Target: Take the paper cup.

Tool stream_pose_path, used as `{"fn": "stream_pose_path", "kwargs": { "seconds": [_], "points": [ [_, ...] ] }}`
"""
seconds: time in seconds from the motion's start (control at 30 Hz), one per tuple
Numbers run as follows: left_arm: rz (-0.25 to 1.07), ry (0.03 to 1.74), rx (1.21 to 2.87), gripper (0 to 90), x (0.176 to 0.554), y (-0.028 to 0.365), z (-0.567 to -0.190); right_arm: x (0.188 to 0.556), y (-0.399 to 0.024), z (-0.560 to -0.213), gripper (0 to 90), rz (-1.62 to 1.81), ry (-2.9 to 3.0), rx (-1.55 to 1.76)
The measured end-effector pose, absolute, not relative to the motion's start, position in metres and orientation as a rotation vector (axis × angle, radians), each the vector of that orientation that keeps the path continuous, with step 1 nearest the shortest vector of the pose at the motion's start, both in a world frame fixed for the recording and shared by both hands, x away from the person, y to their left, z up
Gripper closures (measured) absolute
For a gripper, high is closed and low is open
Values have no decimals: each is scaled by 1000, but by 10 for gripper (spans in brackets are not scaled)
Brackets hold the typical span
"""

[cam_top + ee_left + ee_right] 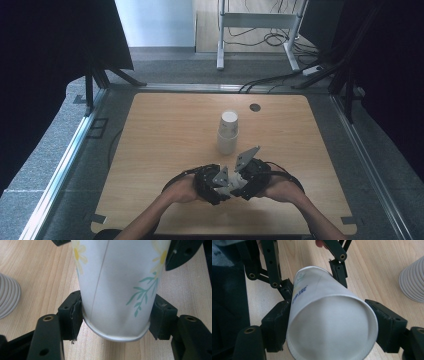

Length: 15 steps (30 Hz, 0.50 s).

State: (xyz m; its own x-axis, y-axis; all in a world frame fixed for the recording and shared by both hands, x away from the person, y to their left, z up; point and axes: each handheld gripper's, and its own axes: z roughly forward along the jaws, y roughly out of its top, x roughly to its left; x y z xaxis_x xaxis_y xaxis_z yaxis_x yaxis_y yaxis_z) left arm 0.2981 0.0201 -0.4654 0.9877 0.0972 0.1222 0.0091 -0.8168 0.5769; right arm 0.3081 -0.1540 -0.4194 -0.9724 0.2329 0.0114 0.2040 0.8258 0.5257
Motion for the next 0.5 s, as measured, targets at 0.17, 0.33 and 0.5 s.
{"fn": "stream_pose_path", "kwargs": {
  "seconds": [0.17, 0.33, 0.5],
  "points": [
    [198, 73, 2519, 360, 298, 20, -465, 308, -154, -420, 313, 841, 2963, 348],
    [195, 76, 2516, 361, 298, 19, -466, 308, -154, -420, 337, 841, 2973, 354],
    [187, 63, 2519, 344, 298, 19, -467, 307, -153, -420, 357, 834, 2981, 368]
  ]
}}
